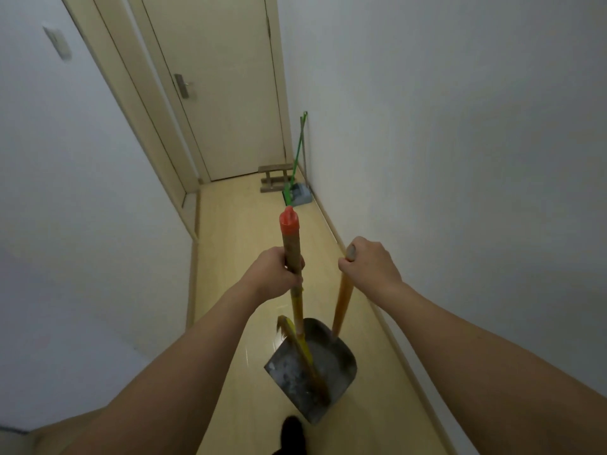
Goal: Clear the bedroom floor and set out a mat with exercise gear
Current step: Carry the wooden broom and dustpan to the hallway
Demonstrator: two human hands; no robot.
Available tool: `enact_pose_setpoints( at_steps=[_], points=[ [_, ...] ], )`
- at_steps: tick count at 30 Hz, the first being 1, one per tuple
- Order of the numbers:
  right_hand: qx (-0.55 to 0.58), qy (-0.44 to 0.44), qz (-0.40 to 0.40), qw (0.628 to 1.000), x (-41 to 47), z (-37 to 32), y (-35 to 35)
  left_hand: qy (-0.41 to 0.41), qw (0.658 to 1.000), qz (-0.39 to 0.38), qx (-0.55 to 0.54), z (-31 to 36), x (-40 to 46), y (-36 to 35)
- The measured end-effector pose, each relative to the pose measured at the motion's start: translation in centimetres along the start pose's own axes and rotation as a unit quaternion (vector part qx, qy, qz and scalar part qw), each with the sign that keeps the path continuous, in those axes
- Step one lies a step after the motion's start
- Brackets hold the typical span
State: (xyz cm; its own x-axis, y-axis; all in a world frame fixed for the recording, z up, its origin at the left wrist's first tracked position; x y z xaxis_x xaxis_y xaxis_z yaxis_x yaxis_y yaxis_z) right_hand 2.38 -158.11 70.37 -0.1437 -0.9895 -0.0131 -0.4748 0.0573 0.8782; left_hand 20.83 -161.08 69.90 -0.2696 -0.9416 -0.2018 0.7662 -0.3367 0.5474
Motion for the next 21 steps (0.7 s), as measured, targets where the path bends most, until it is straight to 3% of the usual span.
enact_pose_setpoints(
  at_steps=[14, 21],
  points=[
    [-0.022, -0.034, -0.002, 0.999, 37.9, -8.6, -5.2, -0.003, 0.999, -0.031, -0.031, -4.2, 35.4, 17.0],
    [-0.001, -0.072, -0.001, 0.997, 54.0, -8.9, -7.6, -0.006, 0.998, -0.057, -0.011, -5.0, 51.4, 20.8]
  ],
)
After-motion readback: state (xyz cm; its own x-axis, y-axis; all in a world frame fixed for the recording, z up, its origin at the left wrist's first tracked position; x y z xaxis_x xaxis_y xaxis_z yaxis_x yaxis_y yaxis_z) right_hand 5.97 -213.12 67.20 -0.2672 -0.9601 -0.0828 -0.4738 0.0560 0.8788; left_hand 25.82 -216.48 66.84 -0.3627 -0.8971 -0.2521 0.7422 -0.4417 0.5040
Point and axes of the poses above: each hand's wrist, its own x-axis towards the middle knuckle, its own y-axis out of the back of the hand, z = x × y, the point moved 3 cm from there along x, towards the middle knuckle, and after that the axes turned 9 degrees about -x, right-handed, at the moved point
